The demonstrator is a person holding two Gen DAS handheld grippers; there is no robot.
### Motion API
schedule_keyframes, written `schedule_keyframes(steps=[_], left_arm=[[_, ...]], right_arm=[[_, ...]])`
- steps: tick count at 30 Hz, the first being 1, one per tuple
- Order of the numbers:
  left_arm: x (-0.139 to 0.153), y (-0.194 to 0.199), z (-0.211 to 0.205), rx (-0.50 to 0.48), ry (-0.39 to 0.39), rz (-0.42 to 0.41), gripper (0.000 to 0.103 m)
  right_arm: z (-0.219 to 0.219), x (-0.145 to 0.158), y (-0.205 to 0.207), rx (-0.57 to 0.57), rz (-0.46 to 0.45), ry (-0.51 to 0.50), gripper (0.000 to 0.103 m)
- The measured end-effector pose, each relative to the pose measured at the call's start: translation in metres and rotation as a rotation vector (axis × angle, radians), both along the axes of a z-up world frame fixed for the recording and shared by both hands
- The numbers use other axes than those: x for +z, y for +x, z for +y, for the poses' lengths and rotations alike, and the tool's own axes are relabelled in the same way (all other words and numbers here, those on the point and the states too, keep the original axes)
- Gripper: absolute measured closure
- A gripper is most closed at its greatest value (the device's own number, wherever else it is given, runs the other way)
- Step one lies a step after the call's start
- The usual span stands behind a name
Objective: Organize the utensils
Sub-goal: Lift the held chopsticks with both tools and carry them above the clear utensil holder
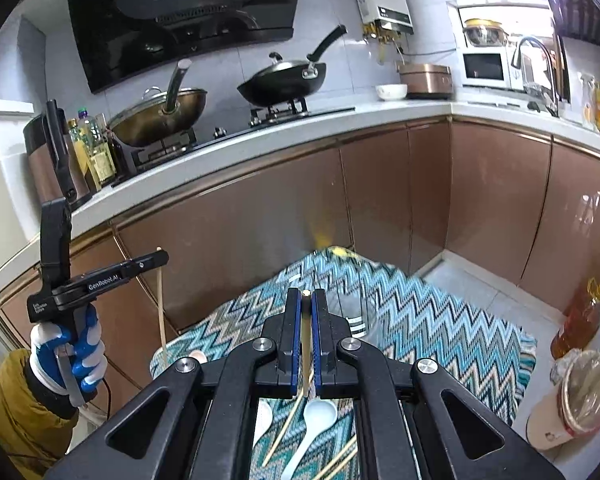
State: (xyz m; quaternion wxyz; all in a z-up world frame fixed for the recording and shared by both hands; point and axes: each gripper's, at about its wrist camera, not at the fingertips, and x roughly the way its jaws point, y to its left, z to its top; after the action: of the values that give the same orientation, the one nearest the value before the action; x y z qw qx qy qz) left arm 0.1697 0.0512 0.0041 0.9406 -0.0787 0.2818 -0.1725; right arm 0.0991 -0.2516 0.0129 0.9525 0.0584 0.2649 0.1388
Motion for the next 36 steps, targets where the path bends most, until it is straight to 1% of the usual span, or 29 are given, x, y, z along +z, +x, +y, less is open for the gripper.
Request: schedule_keyframes(steps=[5,13,22,25,32,36], left_arm=[[0.012,0.011,-0.003,0.001,-0.003,-0.033,0.098],[0.02,0.027,-0.01,-0.002,-0.015,-0.059,0.098],[0.022,0.062,-0.023,-0.006,-0.083,-0.062,0.098],[0.023,0.072,-0.031,-0.014,-0.118,-0.068,0.098],[0.043,0.093,-0.054,-0.009,-0.171,-0.178,0.098],[0.038,0.112,-0.07,0.025,-0.173,-0.222,0.098]], right_arm=[[0.004,0.013,0.014,0.018,-0.035,0.006,0.098],[0.009,0.027,0.038,0.042,-0.083,0.01,0.098],[0.007,0.028,0.07,0.036,-0.105,0.009,0.098],[0.006,0.029,0.08,0.031,-0.115,0.005,0.098],[-0.003,0.032,0.099,0.004,-0.145,-0.01,0.098],[-0.006,0.02,0.112,-0.014,-0.129,-0.023,0.098]])
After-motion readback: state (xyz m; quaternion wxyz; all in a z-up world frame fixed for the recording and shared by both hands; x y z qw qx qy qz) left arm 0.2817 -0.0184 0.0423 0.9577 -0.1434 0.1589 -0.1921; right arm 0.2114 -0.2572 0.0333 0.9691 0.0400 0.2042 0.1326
